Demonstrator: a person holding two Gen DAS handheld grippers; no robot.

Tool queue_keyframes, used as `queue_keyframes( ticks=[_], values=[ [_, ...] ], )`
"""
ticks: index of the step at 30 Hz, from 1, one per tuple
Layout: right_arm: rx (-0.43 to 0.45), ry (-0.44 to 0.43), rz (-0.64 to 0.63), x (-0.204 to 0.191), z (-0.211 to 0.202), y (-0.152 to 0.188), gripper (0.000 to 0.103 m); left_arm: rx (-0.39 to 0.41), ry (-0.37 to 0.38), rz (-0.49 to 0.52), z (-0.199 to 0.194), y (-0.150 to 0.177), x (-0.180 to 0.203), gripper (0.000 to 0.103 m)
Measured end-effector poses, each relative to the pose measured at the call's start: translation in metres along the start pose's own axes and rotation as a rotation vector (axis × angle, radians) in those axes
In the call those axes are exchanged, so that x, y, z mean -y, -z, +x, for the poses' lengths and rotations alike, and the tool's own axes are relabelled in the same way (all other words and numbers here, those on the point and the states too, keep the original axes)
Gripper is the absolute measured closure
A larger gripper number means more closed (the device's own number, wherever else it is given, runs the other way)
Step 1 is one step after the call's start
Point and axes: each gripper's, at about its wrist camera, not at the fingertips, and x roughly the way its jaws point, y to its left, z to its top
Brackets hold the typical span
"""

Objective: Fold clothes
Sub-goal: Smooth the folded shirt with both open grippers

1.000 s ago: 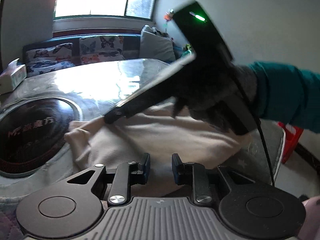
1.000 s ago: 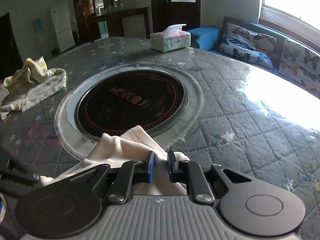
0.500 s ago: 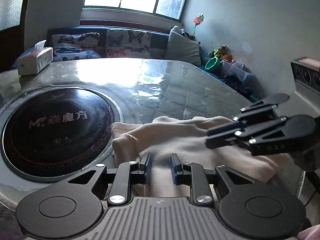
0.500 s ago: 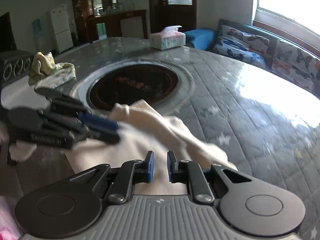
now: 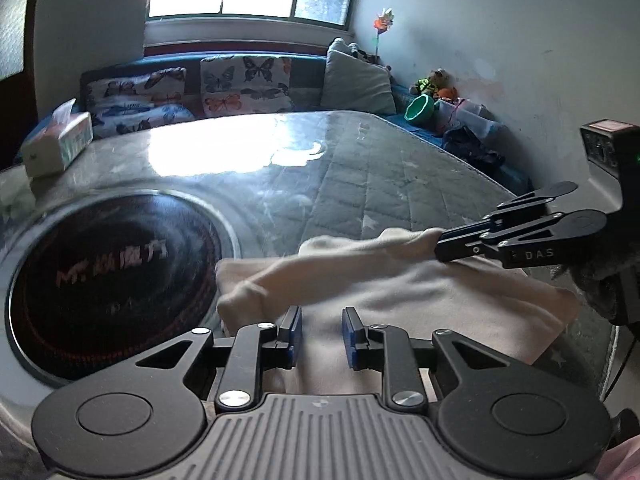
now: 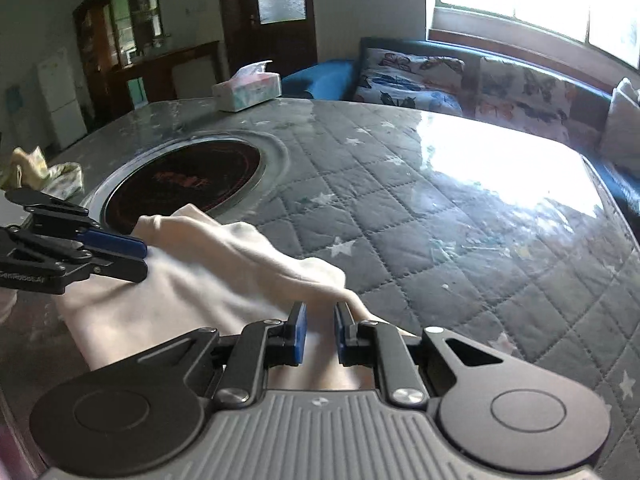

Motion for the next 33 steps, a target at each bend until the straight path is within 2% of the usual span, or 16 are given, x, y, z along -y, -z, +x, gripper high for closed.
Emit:
queue_keyframes(
  ticks=[5, 11, 15, 19, 23, 30, 33],
  values=[
    [0.035, -0.019, 0.002, -0.002, -0.001, -0.006, 0.09, -0.012, 0.022, 0.035, 0.019, -0.016, 0.006, 0.078],
    [0.002, 0.006, -0.005, 0.002, 0.017, -0.008, 0.09, -0.042, 0.043, 0.014, 0.052, -0.032, 0.01, 0.078],
    [0.023, 0.001, -0.006, 0.005, -0.003, -0.006, 0.09, -0.056, 0.043, 0.025, 0.062, -0.033, 0.012, 0.078],
    [0.021, -0.01, -0.046, 0.003, -0.026, 0.009, 0.09, -0.058, 0.042, 0.028, 0.063, -0.032, 0.011, 0.078],
    [-0.02, 0.03, -0.07, 0.005, -0.036, 0.03, 0.09, -0.058, 0.034, 0.037, 0.062, -0.031, 0.015, 0.078],
    [-0.007, 0.078, -0.008, 0.019, -0.06, 0.039, 0.09, -0.043, 0.006, 0.069, 0.055, -0.031, 0.026, 0.077],
    [-0.001, 0.079, 0.058, 0.031, -0.058, 0.039, 0.088, -0.013, 0.044, 0.113, 0.041, -0.028, 0.046, 0.077]
  ],
)
